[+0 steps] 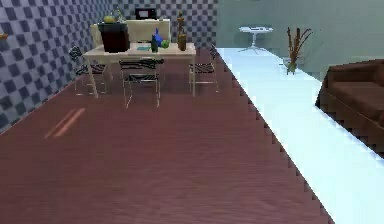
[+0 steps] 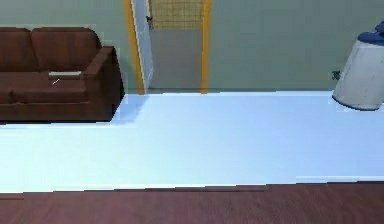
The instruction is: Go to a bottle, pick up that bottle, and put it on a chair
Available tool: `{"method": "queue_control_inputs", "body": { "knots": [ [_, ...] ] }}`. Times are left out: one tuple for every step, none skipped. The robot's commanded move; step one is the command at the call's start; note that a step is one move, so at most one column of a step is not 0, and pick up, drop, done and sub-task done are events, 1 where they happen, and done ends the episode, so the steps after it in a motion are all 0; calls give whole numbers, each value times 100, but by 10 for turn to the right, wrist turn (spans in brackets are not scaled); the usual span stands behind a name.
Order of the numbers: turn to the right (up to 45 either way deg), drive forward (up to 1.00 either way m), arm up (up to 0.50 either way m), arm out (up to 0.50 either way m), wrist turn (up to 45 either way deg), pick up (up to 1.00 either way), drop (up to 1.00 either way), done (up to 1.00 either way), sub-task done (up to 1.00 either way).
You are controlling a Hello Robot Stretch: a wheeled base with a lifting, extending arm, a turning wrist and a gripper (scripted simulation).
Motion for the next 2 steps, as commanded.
{"method": "queue_control_inputs", "body": {
  "knots": [
    [0, 100, 0, 0, 0, 0, 0, 0, 0],
    [0, 100, 0, 0, 0, 0, 0, 0, 0]
  ]
}}
